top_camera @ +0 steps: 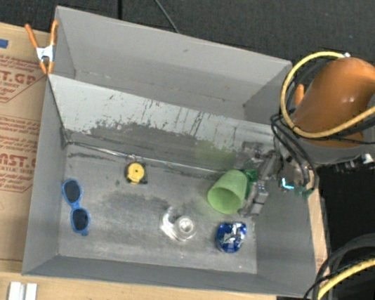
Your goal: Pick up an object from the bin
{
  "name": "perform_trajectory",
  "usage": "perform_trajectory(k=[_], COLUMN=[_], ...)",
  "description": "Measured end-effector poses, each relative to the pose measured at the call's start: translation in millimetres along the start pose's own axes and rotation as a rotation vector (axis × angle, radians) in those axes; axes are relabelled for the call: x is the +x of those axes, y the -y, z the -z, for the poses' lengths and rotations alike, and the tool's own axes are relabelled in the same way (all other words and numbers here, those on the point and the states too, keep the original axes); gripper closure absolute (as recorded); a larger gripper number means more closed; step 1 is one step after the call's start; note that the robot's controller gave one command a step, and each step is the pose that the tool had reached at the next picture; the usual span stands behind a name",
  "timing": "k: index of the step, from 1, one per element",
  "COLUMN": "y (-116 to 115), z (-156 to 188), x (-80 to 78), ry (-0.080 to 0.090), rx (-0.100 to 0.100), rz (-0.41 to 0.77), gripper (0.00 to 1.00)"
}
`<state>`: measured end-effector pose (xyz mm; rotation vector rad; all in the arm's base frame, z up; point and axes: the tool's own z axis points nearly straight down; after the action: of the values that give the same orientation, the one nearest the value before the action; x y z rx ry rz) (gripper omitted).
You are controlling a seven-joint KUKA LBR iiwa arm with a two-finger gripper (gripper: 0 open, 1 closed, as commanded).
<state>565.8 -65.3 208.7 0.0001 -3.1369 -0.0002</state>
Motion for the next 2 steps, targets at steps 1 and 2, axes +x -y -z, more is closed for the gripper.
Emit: perform_trajectory(k=[1, 2], y=[43, 32], z=[-98, -114], x=[25.5, 32.6], ry=[0.016, 0.040], rx=[0.003, 0.005], rz=[0.115, -0.039], gripper=[0.00, 0.00])
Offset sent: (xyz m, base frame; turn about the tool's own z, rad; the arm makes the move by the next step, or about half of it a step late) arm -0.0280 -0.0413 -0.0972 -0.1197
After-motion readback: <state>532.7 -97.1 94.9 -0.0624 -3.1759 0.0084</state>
